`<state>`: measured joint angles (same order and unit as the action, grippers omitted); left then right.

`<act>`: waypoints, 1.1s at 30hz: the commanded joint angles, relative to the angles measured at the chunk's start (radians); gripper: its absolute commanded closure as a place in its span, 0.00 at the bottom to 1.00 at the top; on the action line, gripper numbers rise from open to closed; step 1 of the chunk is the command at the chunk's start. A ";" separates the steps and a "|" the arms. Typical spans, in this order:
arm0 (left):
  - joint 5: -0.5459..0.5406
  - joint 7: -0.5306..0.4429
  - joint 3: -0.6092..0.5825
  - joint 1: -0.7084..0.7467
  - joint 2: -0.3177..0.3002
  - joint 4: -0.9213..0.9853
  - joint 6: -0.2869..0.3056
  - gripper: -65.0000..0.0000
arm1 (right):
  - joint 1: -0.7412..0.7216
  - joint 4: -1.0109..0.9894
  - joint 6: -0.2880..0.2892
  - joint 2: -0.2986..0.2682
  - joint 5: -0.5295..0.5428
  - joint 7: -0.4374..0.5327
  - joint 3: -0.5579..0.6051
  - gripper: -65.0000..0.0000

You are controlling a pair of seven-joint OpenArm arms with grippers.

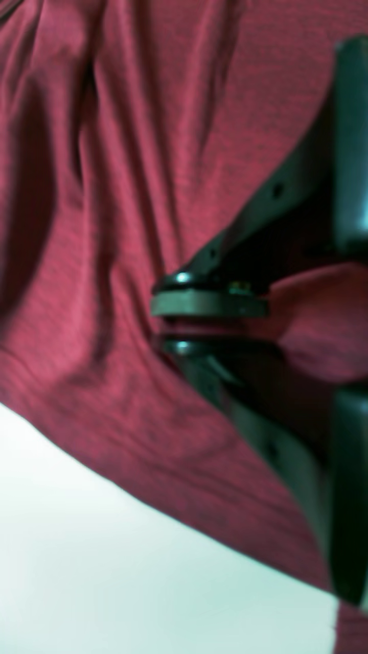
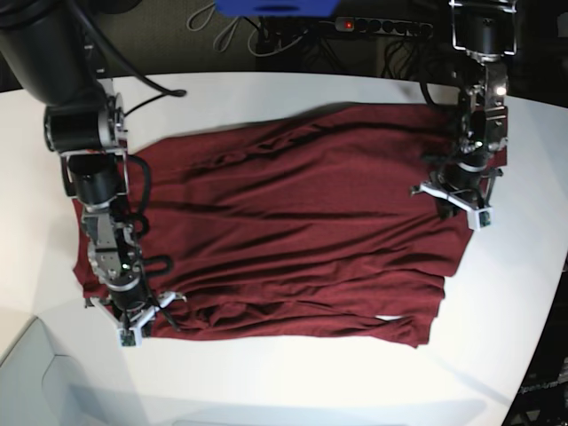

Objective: Layout the t-shirt on the table in an organized manner, then fold the t-shirt properly
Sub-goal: 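Move the right gripper toward the collar while the left grips the side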

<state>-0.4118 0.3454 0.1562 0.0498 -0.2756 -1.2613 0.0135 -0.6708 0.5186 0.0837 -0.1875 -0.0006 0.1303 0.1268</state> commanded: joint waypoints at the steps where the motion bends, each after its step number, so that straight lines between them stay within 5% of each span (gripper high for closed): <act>1: 0.006 0.007 0.016 0.000 -0.007 -0.030 -0.011 0.91 | -0.008 0.056 -0.006 -0.025 0.006 -0.007 -0.005 1.00; 6: 0.009 0.008 0.046 -0.034 -0.011 -0.044 -0.011 0.91 | 0.170 0.409 0.001 -0.033 0.006 -0.255 -0.128 1.00; 14: 0.011 0.001 0.053 -0.064 -0.012 0.033 -0.011 0.91 | 0.553 1.004 0.181 0.021 0.006 -0.637 -0.261 1.00; 21: 0.011 -0.001 0.053 -0.164 -0.012 0.213 -0.010 0.91 | 0.751 1.058 0.224 0.052 0.006 -0.654 -0.273 1.00; 33: 0.011 -0.001 0.046 -0.262 -0.020 0.271 -0.010 0.91 | 0.836 1.009 0.227 0.047 0.006 -0.653 -0.387 1.00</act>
<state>-0.4019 0.3328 0.2008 -0.1970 -0.2821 -0.9844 0.0071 0.1646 1.5162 0.3111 -0.1322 0.0154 -0.5045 -0.2554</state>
